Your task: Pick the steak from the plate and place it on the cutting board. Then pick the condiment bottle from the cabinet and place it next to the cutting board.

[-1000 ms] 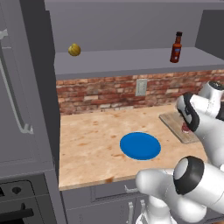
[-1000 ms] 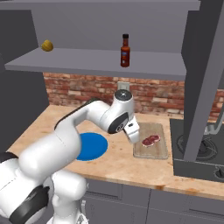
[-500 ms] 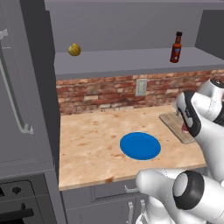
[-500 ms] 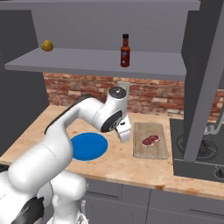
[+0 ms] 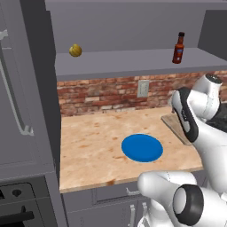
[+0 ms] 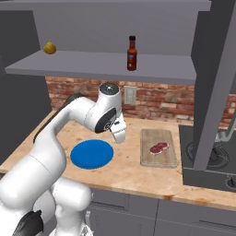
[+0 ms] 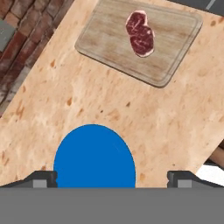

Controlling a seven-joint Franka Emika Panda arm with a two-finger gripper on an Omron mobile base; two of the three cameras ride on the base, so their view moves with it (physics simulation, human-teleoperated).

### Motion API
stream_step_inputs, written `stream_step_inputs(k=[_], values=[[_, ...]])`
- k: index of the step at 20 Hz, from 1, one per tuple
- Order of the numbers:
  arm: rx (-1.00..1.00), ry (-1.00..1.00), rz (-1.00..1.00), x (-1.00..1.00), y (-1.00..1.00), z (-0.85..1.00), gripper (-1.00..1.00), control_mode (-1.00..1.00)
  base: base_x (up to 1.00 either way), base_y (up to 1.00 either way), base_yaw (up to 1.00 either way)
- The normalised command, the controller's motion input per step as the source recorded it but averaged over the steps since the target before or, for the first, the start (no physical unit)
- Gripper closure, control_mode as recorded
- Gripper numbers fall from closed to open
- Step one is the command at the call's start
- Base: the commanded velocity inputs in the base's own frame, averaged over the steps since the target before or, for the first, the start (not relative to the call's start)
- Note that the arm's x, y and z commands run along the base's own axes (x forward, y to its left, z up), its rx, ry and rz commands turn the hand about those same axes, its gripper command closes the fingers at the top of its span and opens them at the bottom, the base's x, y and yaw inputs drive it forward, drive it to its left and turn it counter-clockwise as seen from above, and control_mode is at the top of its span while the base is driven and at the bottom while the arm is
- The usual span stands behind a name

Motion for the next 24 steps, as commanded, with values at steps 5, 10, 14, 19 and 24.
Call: stream_step_inputs(k=[5,10,14,19,24], values=[[0.00,0.00,0.04,0.00,0.23,0.15,-1.00,-1.00,0.00,0.00,0.00],[-0.01,-0.01,0.11,-0.01,0.22,0.05,-1.00,-1.00,0.00,0.00,0.00],[-0.05,-0.01,0.17,-0.02,0.21,0.06,-1.00,-1.00,0.00,0.00,0.00],[-0.09,-0.03,0.24,0.00,0.21,0.04,-1.00,-1.00,0.00,0.00,0.00],[-0.12,-0.06,0.29,0.00,0.19,0.04,-1.00,-1.00,0.00,0.00,0.00]])
